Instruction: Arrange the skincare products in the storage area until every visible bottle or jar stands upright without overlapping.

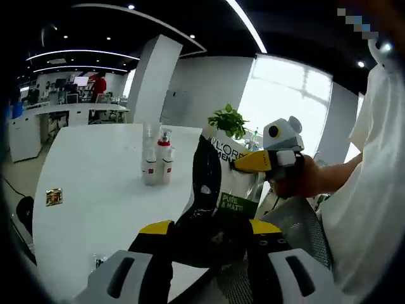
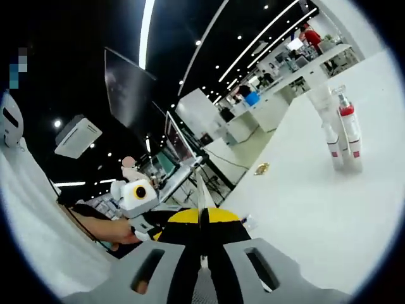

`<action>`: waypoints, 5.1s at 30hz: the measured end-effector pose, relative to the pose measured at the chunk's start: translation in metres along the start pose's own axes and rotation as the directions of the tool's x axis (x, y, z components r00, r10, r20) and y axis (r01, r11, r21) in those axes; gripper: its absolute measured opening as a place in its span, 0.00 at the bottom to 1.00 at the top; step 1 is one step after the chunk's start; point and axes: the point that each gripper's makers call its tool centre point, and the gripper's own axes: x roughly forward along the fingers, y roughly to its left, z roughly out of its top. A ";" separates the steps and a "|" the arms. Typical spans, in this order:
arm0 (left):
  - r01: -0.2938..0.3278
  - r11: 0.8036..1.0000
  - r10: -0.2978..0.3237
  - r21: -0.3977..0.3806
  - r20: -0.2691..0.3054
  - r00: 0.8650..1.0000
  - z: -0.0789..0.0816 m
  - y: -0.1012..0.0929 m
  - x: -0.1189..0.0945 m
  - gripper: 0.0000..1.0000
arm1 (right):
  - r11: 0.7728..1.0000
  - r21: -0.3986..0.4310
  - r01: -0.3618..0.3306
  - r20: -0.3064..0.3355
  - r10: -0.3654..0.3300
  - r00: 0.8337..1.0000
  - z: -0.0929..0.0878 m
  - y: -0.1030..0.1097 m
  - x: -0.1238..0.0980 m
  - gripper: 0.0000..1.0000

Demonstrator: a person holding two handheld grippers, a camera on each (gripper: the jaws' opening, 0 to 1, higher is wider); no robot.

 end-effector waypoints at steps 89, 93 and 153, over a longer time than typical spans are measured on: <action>0.412 0.741 -0.345 -0.529 0.226 0.911 0.032 -0.024 -0.028 0.01 | 0.873 0.400 -0.278 0.117 0.252 0.961 0.000 0.012 0.017 0.14; 0.396 0.753 -0.326 -0.525 0.225 0.918 0.032 -0.021 -0.026 0.01 | 0.879 0.405 -0.252 0.039 0.259 0.965 -0.015 0.012 0.025 0.22; -0.372 0.908 0.418 0.190 -0.406 0.813 -0.088 0.079 0.009 0.29 | 0.896 0.427 0.123 -0.122 -0.077 0.989 0.006 -0.196 0.094 0.00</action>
